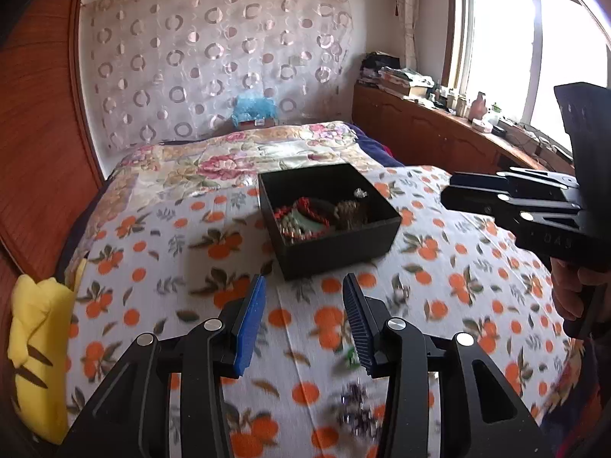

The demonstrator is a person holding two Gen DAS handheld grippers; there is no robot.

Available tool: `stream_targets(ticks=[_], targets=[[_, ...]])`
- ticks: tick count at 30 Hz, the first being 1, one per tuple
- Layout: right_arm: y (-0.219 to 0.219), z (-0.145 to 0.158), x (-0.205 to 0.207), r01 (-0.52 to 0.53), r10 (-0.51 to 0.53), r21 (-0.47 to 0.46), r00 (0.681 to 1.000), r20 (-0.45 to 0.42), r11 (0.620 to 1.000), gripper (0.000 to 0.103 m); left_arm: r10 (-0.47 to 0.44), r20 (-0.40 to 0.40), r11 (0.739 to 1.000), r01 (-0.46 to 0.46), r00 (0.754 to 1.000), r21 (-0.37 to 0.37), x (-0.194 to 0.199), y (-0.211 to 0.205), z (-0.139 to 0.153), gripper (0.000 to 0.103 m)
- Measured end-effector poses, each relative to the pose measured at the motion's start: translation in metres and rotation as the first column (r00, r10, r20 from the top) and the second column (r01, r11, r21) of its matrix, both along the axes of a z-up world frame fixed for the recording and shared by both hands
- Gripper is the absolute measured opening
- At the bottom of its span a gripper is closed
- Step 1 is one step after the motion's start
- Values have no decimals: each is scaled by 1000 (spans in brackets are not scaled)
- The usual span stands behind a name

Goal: Organize jewelry
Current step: 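Withdraw both tools from the box back toward the remaining jewelry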

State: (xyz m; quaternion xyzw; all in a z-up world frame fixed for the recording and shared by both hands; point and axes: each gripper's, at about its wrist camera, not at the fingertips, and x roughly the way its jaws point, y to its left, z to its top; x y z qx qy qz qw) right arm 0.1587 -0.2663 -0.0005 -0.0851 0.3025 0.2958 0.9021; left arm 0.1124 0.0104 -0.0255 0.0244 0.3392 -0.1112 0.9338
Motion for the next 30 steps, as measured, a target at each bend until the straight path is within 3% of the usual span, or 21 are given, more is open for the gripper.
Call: stream_targets(ticks=[3, 16, 30], targets=[[-5, -9, -22, 4, -4, 10, 1000, -5, 1000, 34, 8, -18, 1000, -8, 1000, -11, -14, 3, -7, 47], [-7, -57, -76, 26, -26, -7, 997, -69, 1000, 34, 12, -117, 998, -18, 993, -52, -48, -4, -48, 48], [-1, -94, -81, 28, -32, -28, 989, -142, 999, 34, 12, -149, 998, -21, 989, -58, -55, -15, -64, 47]])
